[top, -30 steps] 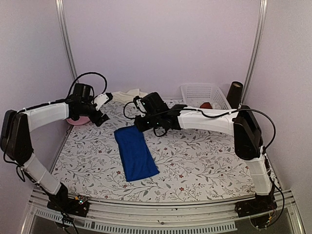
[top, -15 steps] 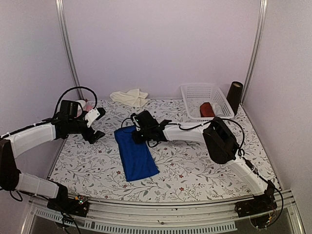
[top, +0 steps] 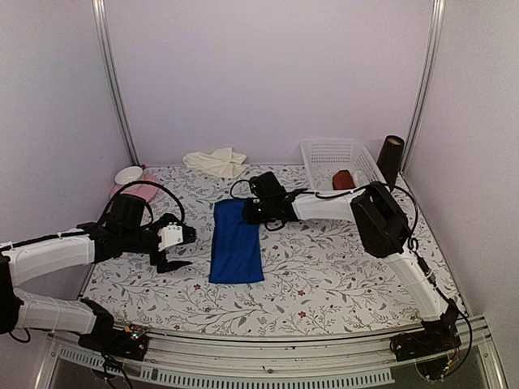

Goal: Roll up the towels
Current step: Rotate the towel at the center of the board, then pick up the towel from the center of the board.

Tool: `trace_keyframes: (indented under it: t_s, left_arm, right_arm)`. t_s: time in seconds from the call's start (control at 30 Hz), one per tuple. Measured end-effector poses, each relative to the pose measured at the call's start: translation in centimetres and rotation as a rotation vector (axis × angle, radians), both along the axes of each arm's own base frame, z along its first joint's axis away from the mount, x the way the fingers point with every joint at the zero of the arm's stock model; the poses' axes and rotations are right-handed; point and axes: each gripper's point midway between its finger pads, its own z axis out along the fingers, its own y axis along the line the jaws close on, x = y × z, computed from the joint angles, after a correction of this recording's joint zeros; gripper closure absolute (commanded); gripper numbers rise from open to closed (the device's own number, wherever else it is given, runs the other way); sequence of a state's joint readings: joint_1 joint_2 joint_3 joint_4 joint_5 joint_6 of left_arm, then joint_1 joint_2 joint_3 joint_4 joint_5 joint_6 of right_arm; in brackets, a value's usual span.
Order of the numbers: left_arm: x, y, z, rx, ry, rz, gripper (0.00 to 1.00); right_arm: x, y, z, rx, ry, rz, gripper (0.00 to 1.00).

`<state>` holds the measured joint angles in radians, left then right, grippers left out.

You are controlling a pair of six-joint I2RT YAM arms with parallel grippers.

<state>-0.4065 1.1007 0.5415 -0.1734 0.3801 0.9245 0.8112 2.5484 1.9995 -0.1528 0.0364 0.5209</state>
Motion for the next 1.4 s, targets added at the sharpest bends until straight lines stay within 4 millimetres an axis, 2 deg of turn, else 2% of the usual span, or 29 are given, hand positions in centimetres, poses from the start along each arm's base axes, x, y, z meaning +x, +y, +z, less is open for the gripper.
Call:
trace_keyframes:
  t_s: [0.17, 0.23, 0.3, 0.37, 0.53, 0.6, 0.67, 0.73, 0.9, 1.1, 1.27, 1.3, 1.4]
  left_arm:
    - [-1.0, -2.7, -3.1, 0.101, -0.02, -0.139, 0.03]
    - [-1.1, -3.2, -4.4, 0.146, -0.022, -0.17, 0.03]
    - [-1.2, -3.6, -5.4, 0.184, -0.033, -0.2, 0.05]
    - [-1.3, -3.9, -6.1, 0.216, -0.054, -0.231, 0.1]
    - [-2.0, -4.9, -7.3, 0.281, -0.114, -0.312, 0.3]
    - [-2.4, -5.4, -7.6, 0.306, -0.135, -0.347, 0.31]
    - [-2.7, -5.8, -7.8, 0.32, -0.146, -0.366, 0.32]
    - [-3.0, -6.1, -8.1, 0.335, -0.155, -0.381, 0.32]
    - [-2.8, -6.7, -8.6, 0.364, -0.174, -0.386, 0.36]
    - [-1.5, -7.5, -9.3, 0.38, -0.173, -0.338, 0.68]
    - [-1.7, -7.3, -9.9, 0.393, -0.154, -0.326, 0.96]
    - [-1.8, -7.2, -10.0, 0.396, -0.146, -0.324, 1.0]
    - [-2.1, -7.1, -10.0, 0.391, -0.127, -0.324, 1.0]
  right_arm:
    - [0.4, -0.6, 0.7, 0.003, 0.002, 0.049, 0.52]
    - [-0.1, -0.8, 1.4, -0.015, -0.012, 0.095, 0.46]
    - [-1.2, -1.3, 2.8, -0.04, -0.033, 0.145, 0.43]
    - [-2.2, -2.1, 5.3, -0.059, -0.067, 0.183, 0.41]
    - [-5.3, -4.3, 13.3, -0.065, -0.2, 0.251, 0.4]
    - [-6.6, -5.5, 15.9, -0.062, -0.25, 0.263, 0.4]
    - [-7.9, -6.8, 17.0, -0.072, -0.275, 0.268, 0.4]
    - [-9.2, -7.7, 17.0, -0.084, -0.276, 0.277, 0.4]
    - [-13.0, -9.7, 14.1, -0.158, -0.238, 0.306, 0.39]
    - [-16.8, -10.5, 12.6, -0.225, -0.246, 0.366, 0.39]
    - [-18.6, -11.2, 11.7, -0.276, -0.308, 0.432, 0.38]
    - [-18.8, -11.3, 11.5, -0.286, -0.321, 0.447, 0.38]
    - [-19.5, -11.4, 10.7, -0.31, -0.367, 0.499, 0.39]
